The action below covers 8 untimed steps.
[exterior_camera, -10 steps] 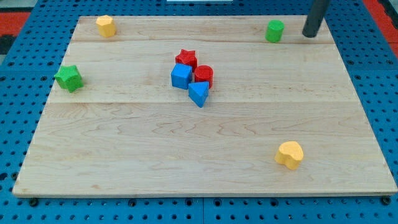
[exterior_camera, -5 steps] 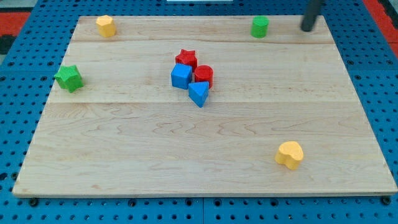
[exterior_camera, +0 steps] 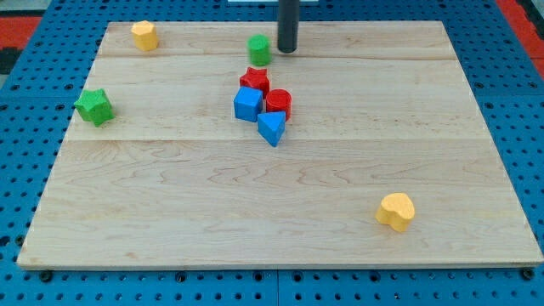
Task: Place the green circle to the bottom right of the yellow hexagon
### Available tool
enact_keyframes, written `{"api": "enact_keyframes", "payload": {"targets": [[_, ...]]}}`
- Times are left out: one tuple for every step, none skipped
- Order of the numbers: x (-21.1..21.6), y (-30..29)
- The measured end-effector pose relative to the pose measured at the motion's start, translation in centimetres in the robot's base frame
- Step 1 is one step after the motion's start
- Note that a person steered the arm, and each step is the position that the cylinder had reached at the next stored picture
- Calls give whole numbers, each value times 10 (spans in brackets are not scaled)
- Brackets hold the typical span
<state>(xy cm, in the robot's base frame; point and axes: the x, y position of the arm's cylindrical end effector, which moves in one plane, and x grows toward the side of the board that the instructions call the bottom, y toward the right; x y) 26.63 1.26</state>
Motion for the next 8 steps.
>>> {"api": "enact_keyframes", "payload": {"targets": [[4, -15], [-37, -102], [-33, -105], [-15, -63], [9, -98], [10, -153], [48, -164], [140, -163]]}}
